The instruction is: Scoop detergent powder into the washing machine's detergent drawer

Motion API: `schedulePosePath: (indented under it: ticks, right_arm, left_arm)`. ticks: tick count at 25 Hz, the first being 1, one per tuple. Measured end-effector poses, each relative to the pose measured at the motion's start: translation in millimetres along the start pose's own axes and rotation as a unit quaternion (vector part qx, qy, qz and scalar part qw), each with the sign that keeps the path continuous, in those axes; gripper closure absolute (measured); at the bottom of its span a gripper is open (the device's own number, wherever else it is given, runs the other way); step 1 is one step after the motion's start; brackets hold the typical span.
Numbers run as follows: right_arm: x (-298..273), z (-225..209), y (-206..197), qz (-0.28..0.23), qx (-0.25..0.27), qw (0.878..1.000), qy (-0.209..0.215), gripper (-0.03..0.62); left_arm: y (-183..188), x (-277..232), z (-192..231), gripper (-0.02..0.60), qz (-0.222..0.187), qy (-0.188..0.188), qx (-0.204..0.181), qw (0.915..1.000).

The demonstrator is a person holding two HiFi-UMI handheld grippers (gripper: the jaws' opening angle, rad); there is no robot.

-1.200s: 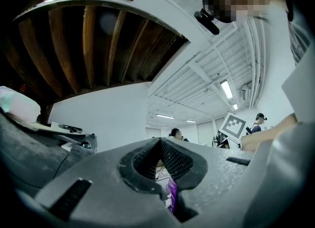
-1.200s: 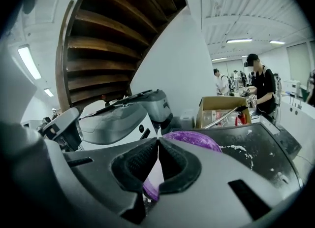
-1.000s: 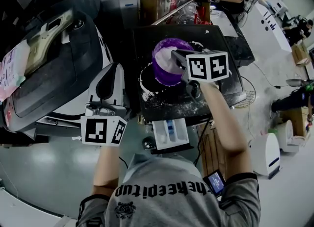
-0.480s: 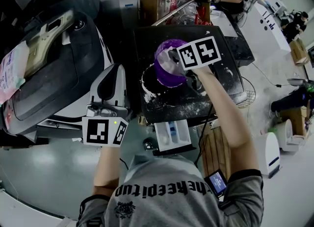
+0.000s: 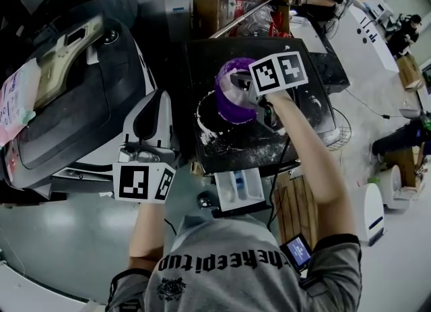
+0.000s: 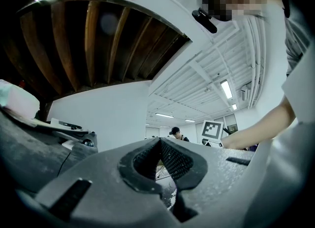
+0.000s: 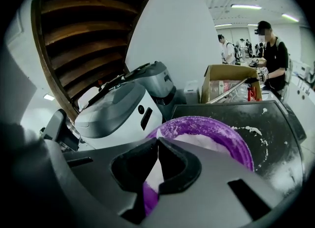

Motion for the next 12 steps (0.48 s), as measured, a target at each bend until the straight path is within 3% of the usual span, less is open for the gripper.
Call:
schedulePosePath:
  ticks: [12]
  right_arm:
    - [20.4,-6.8,-2.3,-0.029,-0.029,0.999,-0.004,0.589]
  left_arm:
    - [-2.2,-7.3,-1.9,0.577,0.0,-0.011,-0.001,0.9999]
Point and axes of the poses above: the fingertips, and each gripper's own axes: x backward along the fingers, z to its left, y out of its top, the point moved 8 cm from there along x, backward along the fingers, and after that the axes turned 10 degrees about x, right-handed, at the moved point
